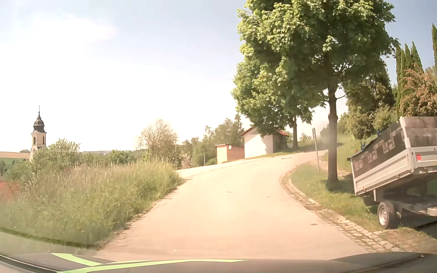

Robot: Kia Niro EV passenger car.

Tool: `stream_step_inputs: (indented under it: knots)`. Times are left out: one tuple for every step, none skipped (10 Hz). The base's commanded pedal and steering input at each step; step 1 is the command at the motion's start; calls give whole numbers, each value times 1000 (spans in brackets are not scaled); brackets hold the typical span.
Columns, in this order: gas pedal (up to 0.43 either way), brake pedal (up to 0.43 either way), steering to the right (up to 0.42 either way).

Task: Follow the waypoints while adhering to traffic rules and regulations

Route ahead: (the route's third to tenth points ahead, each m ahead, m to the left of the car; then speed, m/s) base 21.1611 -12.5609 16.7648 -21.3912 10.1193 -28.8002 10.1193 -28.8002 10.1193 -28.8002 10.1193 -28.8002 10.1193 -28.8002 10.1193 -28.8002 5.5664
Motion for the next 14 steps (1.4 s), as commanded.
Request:
stream_step_inputs:
  knots:
    - [0, 0, 3]
    - [0, 0, 2]
    - [0, 0, 3]
    - [0, 0, 6]
    - [0, 0, 12]
    - [0, 0, 18]
    - [0, 0, 19]
    - [0, 0, 24]
    - [0, 0, 35]
    - [0, 0, 50]
    - [0, 0, 61]
    - [0, 0, 64]
    - [0, 0, 66]
    - [0, 0, 71]
